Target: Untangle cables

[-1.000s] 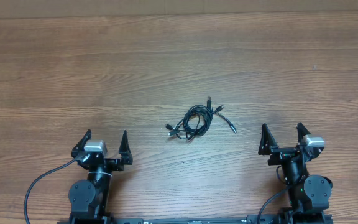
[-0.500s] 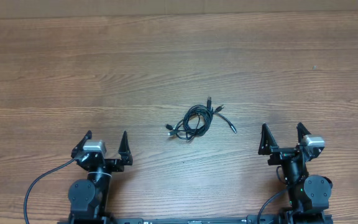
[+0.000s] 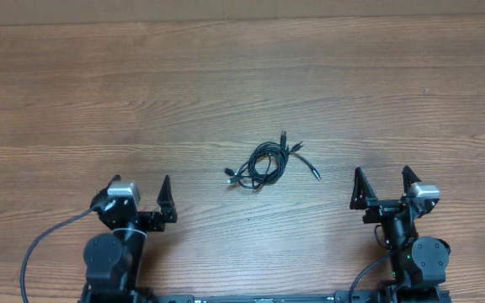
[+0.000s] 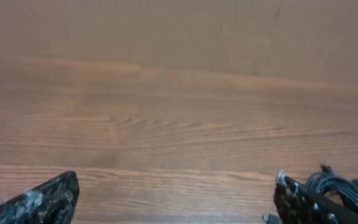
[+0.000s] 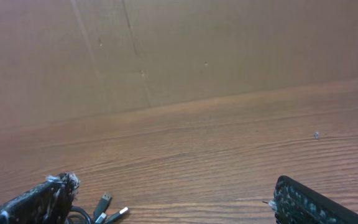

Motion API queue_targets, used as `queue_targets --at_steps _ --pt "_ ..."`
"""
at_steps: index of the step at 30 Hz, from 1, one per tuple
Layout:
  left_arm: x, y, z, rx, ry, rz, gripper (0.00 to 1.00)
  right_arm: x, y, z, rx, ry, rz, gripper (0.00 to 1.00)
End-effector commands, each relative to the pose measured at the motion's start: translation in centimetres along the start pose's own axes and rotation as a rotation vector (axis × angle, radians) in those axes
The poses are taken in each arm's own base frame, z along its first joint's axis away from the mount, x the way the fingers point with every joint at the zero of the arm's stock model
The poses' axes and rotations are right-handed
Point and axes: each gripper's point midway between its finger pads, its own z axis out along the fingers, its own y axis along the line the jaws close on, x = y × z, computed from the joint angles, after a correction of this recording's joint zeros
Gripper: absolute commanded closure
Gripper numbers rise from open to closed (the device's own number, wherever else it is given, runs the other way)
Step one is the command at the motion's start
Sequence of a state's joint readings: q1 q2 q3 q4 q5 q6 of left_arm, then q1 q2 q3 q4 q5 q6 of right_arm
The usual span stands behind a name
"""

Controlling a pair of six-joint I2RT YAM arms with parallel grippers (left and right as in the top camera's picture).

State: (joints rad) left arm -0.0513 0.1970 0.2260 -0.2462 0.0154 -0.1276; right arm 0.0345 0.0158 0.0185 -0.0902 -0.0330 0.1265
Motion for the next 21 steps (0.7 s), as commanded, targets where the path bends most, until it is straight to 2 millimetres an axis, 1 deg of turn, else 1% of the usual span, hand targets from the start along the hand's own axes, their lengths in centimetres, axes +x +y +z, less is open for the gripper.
queue_targets --at_steps 1,5,8,11,15,18,21 --pt "-2.2 -0.3 0.3 0.005 0.015 -0.013 0.0 0.2 -0.1 0.0 0.008 -0.001 -0.004 0.0" --pt "-3.4 -0.8 1.3 0.015 0.075 -0.014 0.0 0.2 -0.1 0.0 0.008 -0.001 -0.004 0.0" --pt "-3.8 -1.3 2.3 0.032 0.168 -0.02 0.0 0.2 -0.1 0.0 0.008 -0.001 -0.004 0.0" --pt "-3.4 -1.8 3.0 0.045 0.283 -0.029 0.0 0.2 -0.1 0.0 0.008 -0.001 -0.004 0.0" --pt "-2.6 -1.8 3.6 0.032 0.458 -0.043 0.0 0.2 -0.1 0.0 0.008 -0.001 -0.004 0.0" --pt "-2.1 -3.0 3.4 0.086 0.563 -0.068 0.0 0.2 -0.1 0.0 0.008 -0.001 -0.004 0.0" --pt "-1.5 -3.7 2.9 0.118 0.638 -0.089 0.0 0.2 -0.1 0.0 0.008 -0.001 -0.004 0.0"
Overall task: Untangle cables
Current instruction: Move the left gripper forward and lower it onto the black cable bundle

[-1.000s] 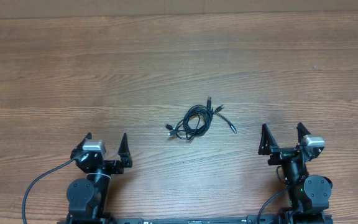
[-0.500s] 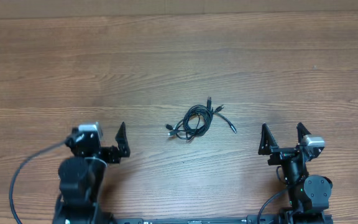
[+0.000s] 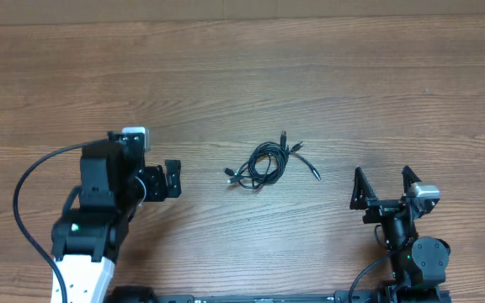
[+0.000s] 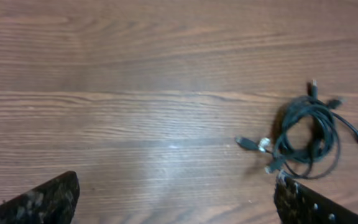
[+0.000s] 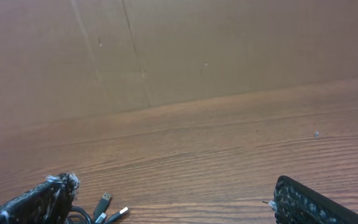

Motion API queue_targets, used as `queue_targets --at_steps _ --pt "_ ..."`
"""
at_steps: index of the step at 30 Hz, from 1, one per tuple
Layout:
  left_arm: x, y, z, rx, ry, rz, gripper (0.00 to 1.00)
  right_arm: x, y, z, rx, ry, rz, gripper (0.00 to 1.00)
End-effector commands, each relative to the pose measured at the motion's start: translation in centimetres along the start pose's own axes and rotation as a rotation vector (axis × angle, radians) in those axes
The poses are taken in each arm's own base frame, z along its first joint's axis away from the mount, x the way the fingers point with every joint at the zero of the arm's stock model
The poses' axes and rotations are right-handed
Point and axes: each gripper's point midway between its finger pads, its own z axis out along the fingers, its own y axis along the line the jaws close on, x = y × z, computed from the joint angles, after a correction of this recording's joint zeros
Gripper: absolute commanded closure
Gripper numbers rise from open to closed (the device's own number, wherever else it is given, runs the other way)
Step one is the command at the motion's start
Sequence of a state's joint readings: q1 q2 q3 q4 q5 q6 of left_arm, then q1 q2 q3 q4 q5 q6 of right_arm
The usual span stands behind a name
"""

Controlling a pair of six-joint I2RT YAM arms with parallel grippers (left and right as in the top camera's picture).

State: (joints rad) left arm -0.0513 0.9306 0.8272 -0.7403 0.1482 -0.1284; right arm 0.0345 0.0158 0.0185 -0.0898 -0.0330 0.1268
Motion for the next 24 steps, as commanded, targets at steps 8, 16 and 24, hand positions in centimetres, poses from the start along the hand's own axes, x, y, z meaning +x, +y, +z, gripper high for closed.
queue_targets --at_steps 8,16,24 --pt "-0.4 -1.4 0.4 0.076 0.062 -0.116 0.0 0.2 -0.1 0.0 0.008 -0.001 -0.005 0.0" --pt "-4.2 -3.3 1.3 0.191 -0.058 -0.12 0.04 0.2 -0.1 0.0 0.008 -0.001 -0.005 0.0" --pt "-4.3 -7.1 3.1 0.265 -0.029 -0.058 0.15 0.2 -0.1 0.0 0.008 -0.001 -0.005 0.0"
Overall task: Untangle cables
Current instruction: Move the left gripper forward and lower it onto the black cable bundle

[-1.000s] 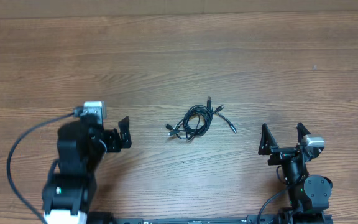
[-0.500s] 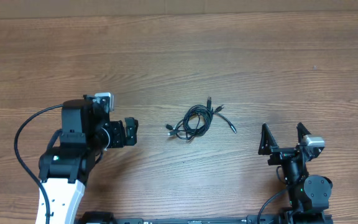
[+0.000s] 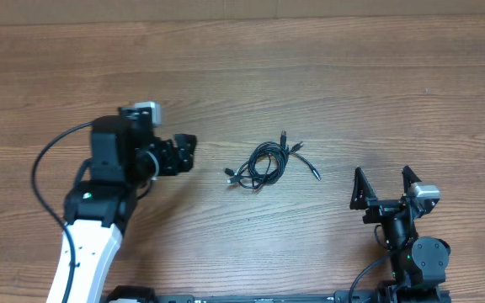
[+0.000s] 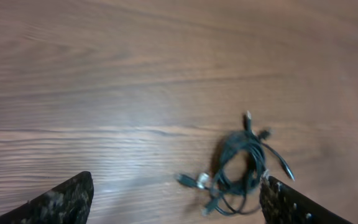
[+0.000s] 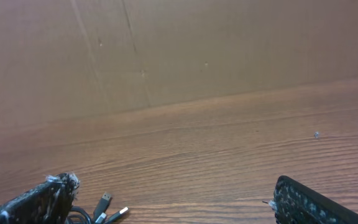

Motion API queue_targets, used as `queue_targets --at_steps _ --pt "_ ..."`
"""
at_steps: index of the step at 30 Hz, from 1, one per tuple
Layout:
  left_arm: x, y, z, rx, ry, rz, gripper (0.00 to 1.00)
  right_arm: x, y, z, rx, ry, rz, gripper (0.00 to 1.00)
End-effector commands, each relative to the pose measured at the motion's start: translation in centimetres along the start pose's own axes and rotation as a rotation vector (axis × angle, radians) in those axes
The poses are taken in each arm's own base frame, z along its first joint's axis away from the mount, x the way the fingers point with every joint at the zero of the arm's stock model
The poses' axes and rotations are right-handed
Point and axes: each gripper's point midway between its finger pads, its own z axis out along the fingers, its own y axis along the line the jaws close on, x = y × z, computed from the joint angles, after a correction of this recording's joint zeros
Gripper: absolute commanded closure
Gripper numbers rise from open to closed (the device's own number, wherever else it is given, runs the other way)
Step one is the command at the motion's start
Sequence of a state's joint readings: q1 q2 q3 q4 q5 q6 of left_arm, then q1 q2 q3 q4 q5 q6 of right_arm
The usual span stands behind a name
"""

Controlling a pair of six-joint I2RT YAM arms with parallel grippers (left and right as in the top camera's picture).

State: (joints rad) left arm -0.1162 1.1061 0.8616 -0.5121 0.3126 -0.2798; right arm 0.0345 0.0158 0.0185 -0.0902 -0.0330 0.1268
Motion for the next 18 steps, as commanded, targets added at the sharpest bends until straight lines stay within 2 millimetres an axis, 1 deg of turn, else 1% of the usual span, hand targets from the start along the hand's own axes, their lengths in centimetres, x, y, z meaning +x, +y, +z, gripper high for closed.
queue_targets --at_steps 1,8,11,14,18 --pt "-0.3 -2.7 0.7 0.034 0.02 0.046 0.15 0.2 -0.1 0.0 0.008 -0.001 -0.005 0.0" --pt "-0.2 -5.7 2.6 -0.041 0.108 0.17 0.14 0.2 -0.1 0.0 0.008 -0.001 -0.005 0.0" --pt "0.0 -6.5 3.7 -0.052 0.166 0.222 0.13 0.2 -0.1 0.0 0.008 -0.001 -0.005 0.0" --pt "0.6 -6.7 5.0 -0.065 0.237 0.244 0.13 0.2 -0.1 0.0 0.008 -0.001 -0.005 0.0" --pt "2.5 -6.6 7.3 -0.075 0.323 0.3 0.13 0.2 -0.1 0.0 0.008 -0.001 -0.005 0.0"
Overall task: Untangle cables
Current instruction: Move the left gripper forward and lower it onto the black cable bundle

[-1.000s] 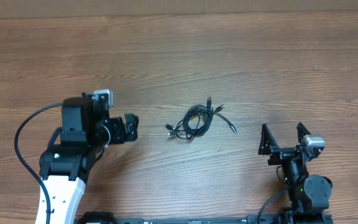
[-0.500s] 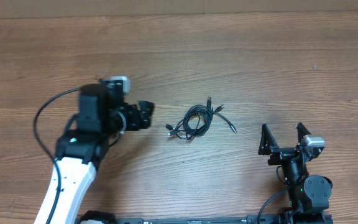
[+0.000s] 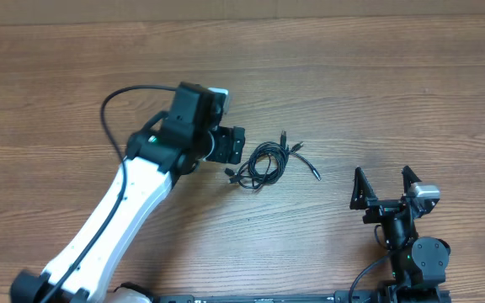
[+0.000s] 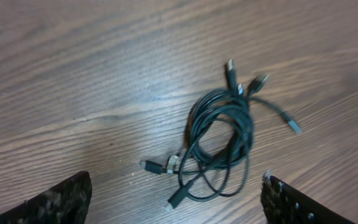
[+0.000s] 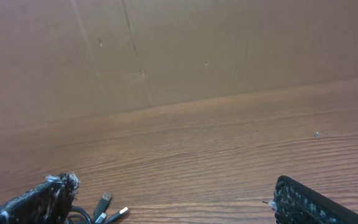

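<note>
A small tangle of black cables (image 3: 263,163) lies coiled on the wooden table (image 3: 352,93), plugs sticking out to the left and upper right. My left gripper (image 3: 233,145) hangs open just left of and above it. In the left wrist view the cables (image 4: 219,143) lie between and ahead of the wide-apart fingers (image 4: 48,202). My right gripper (image 3: 382,186) rests open at the near right, apart from the tangle. Its wrist view catches only some cable plugs (image 5: 104,204) at the lower left.
A brown cardboard wall (image 5: 179,50) stands along the far edge of the table. The right arm's base (image 3: 415,252) sits at the near edge. The left arm (image 3: 116,219) stretches diagonally from the near left.
My left gripper has moved right, from well left of the cables to right beside them; the tangle now fills its view. The right arm and the cables have not moved.
Both grippers rested open at the near edge, the cables lying between them farther out. The left arm was then raised over the left of the table, later nearer the tangle, and now is beside it. The right arm stayed put.
</note>
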Motion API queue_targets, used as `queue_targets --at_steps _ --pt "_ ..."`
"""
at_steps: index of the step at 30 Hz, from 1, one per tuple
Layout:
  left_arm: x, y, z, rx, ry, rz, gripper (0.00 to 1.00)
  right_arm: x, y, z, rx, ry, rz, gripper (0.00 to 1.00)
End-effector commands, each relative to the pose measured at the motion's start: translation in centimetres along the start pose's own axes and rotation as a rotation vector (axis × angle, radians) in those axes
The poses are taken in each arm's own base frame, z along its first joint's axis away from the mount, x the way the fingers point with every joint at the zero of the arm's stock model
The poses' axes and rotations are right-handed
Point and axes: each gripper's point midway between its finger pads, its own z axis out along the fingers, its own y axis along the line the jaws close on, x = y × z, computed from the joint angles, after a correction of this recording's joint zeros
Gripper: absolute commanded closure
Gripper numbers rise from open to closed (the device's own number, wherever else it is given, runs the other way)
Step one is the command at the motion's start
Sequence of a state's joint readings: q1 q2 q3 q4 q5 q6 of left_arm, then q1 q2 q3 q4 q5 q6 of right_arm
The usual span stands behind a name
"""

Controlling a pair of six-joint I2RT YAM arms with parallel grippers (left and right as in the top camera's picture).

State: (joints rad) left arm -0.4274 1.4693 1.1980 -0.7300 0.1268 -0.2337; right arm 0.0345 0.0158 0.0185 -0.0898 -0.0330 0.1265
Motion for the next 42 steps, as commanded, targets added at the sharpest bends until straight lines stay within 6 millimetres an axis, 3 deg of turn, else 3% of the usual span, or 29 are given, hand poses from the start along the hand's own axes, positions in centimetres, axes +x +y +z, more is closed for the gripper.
queue_targets --at_steps 1,6,13,20,25,35,42 --pt "0.6 -0.2 2.3 -0.024 0.06 0.087 0.14 0.2 -0.1 0.0 0.008 -0.001 -0.004 0.0" --pt "1.7 -0.5 5.2 -0.023 0.125 0.178 0.14 0.2 -0.1 0.0 0.008 -0.001 -0.004 0.0" --pt "1.4 -1.0 9.1 -0.003 0.119 0.276 0.19 0.3 -0.1 0.0 0.008 0.0 -0.004 0.0" --pt "1.1 -1.1 11.7 0.004 0.101 0.277 0.21 0.3 -0.1 0.0 0.008 0.0 -0.004 0.0" --pt "0.9 -2.4 13.3 0.087 0.085 0.277 0.24 0.3 -0.1 0.0 0.008 0.0 -0.004 0.0" --pt "3.1 -3.7 14.1 0.208 0.153 0.399 0.38 0.3 -0.1 0.0 0.008 0.0 -0.004 0.0" --pt "3.4 -3.8 14.0 0.218 0.16 0.416 0.48 0.3 -0.1 0.0 0.008 0.0 -0.004 0.0"
